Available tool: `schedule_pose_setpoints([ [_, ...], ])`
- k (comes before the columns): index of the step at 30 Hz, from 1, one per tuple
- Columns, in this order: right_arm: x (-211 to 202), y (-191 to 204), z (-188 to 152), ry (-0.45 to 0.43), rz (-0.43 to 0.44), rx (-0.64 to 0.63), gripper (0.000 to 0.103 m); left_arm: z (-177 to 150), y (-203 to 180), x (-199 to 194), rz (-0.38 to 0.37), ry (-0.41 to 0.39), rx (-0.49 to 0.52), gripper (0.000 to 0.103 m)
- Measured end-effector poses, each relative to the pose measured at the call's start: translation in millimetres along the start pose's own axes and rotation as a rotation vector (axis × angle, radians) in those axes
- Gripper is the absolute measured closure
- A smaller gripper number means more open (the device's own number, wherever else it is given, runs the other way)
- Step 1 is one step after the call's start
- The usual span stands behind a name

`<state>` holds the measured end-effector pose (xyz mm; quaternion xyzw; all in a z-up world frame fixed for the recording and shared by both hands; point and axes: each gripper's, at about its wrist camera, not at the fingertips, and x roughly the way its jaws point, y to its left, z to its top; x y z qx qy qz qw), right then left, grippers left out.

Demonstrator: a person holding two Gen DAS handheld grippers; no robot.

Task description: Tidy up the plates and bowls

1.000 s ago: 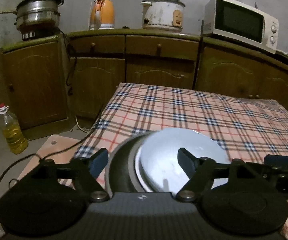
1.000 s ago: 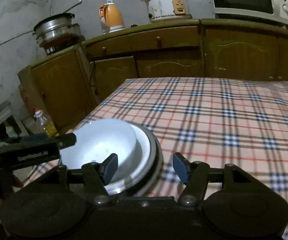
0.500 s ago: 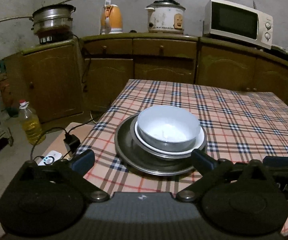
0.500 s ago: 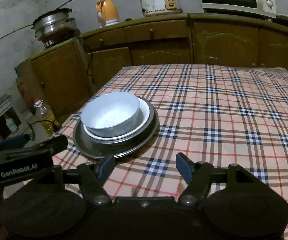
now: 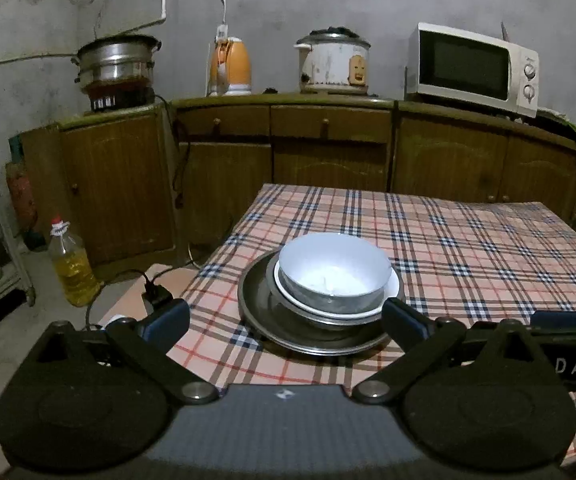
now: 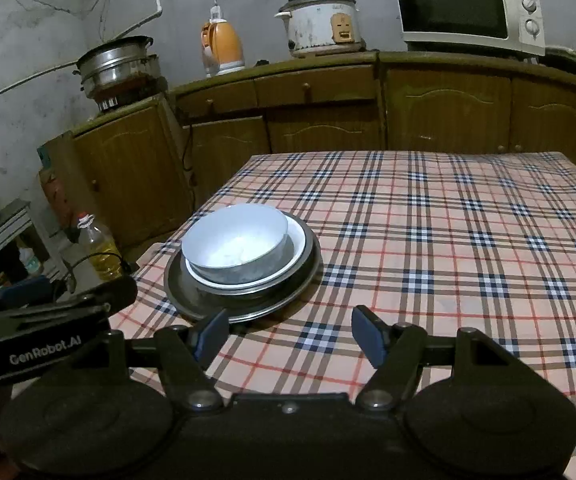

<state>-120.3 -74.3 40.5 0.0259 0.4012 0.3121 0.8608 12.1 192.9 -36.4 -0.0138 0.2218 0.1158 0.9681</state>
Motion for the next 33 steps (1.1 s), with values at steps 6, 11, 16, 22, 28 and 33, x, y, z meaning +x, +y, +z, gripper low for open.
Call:
schedule_pose_setpoints([
  [6, -2.0, 0.0, 0.3, -0.005, 0.001, -0.002, 0.022, -0.9, 1.8, -2.6, 0.002, -0.021, 0.001, 0.000],
  [11, -4.1, 2.5, 1.0, -0.011, -0.007, -0.002, 0.022, -1.2, 3.2, -4.3, -0.002, -0.037, 0.003, 0.000],
  [16, -5.3, 3.1, 1.3, -0.014, -0.010, 0.004, 0.022, -0.3, 2.6, -6.6, -0.006, -0.051, 0.003, 0.000],
  [22, -4.3, 2.1, 1.1, -0.008, -0.016, 0.015, 0.022, 0.9, 0.2, -9.6, -0.013, -0.065, 0.008, 0.000],
  [28, -3.8, 0.6, 1.8, -0.010, -0.018, 0.020, 0.022, 2.6, -1.7, -12.1, -0.019, -0.077, 0.014, 0.000],
  [33, -3.8, 0.4, 1.7, -0.010, -0.018, 0.020, 0.022, 2.9, -1.6, -11.7, -0.018, -0.078, 0.015, 0.000],
])
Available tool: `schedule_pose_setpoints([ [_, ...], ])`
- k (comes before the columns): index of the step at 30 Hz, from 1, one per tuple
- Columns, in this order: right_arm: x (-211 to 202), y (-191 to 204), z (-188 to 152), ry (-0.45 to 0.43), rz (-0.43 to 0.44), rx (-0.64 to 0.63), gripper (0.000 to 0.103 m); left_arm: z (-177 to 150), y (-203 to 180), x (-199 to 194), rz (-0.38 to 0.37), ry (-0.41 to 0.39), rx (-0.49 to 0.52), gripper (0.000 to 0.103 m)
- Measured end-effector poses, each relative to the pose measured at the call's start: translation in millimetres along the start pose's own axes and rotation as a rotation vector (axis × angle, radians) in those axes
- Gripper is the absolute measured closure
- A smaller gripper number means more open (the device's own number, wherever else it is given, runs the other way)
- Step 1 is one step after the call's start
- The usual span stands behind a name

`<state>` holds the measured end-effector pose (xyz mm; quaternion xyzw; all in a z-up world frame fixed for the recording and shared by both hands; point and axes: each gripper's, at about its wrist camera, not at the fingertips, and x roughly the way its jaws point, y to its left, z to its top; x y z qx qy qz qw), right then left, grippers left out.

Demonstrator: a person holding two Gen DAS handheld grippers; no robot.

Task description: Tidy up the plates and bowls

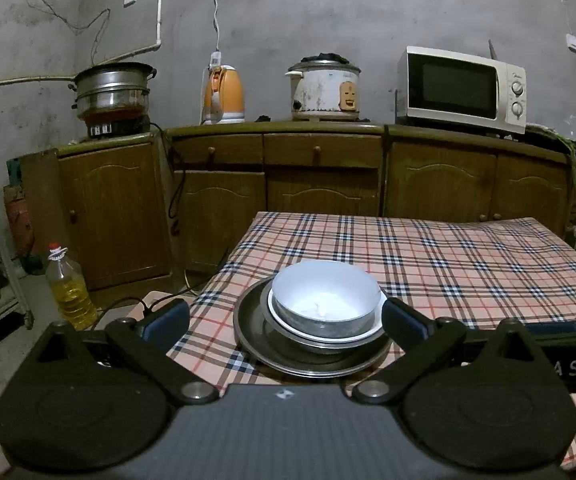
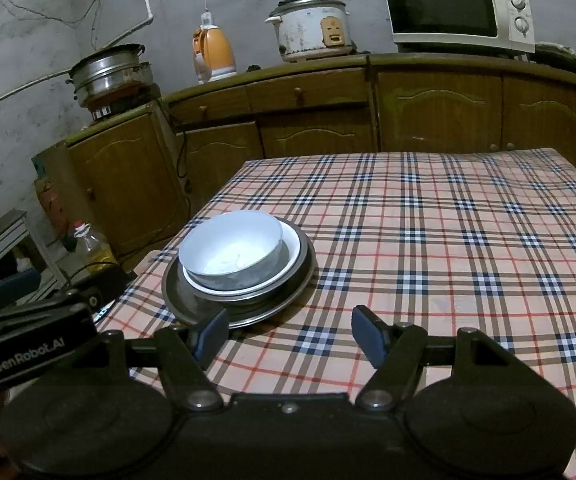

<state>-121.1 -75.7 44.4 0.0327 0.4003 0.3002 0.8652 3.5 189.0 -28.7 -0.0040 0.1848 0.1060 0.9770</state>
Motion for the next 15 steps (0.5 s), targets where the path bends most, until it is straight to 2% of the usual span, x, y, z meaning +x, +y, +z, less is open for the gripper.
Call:
schedule_pose_setpoints([
  [15, 0.9, -1.7, 0.1, 0.000, 0.001, 0.000, 0.022, 0.9, 0.3, -1.3, -0.007, 0.000, 0.003, 0.000],
])
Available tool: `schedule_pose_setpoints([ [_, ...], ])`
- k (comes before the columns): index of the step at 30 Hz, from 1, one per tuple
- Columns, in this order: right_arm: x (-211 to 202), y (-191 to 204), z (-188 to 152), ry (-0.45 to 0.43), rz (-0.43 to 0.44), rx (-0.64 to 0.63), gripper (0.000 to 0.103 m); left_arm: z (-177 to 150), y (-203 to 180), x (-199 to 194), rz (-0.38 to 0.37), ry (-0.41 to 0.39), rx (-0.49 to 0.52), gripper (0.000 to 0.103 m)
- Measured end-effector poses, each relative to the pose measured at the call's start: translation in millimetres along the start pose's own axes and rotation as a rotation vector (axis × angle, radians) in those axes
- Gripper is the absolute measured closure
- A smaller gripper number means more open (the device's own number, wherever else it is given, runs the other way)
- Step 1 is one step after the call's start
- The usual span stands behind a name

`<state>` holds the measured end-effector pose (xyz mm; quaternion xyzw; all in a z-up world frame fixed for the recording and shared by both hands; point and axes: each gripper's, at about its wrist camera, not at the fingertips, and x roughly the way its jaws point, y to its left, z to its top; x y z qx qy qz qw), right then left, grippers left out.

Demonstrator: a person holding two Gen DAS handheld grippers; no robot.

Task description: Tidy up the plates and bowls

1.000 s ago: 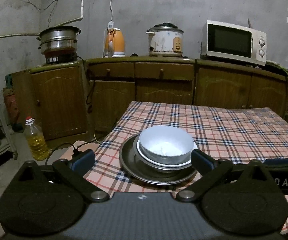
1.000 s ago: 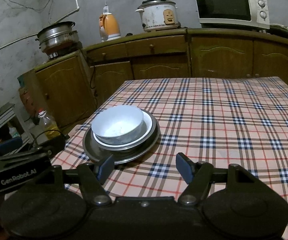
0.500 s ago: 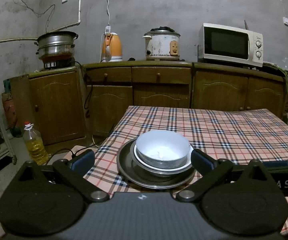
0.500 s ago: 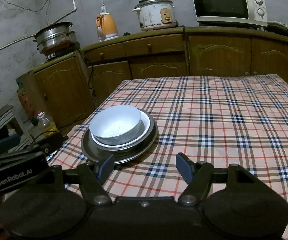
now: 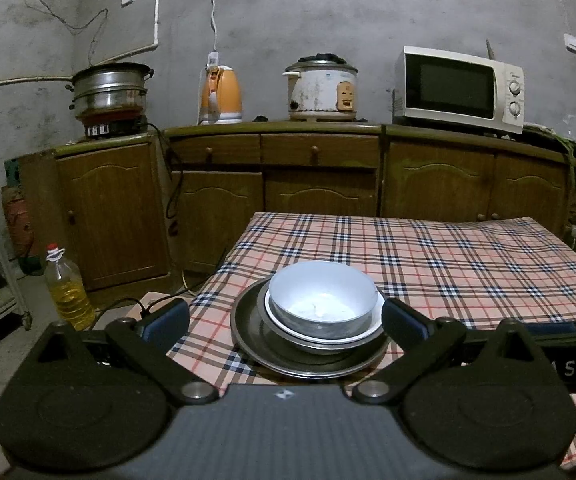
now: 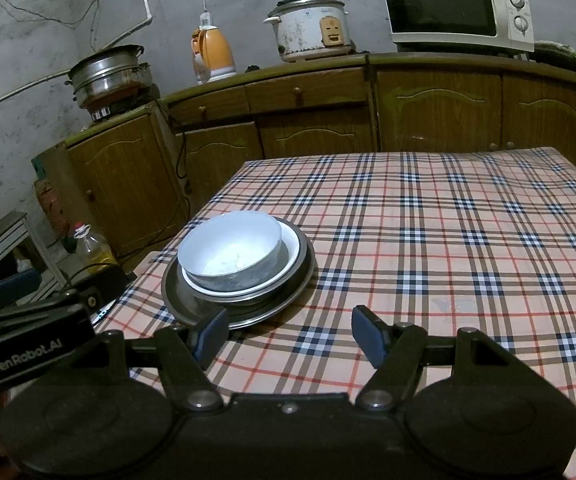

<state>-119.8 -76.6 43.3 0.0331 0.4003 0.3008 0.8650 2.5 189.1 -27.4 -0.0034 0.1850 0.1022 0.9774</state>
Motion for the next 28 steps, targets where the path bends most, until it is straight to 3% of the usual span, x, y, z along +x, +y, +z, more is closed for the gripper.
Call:
schedule_pose_setpoints([
  [28, 1.7, -1.3, -0.4, 0.003, 0.002, 0.004, 0.022, -0.2, -3.1, 2.9, -0.016, 0.008, -0.007, 0.000],
])
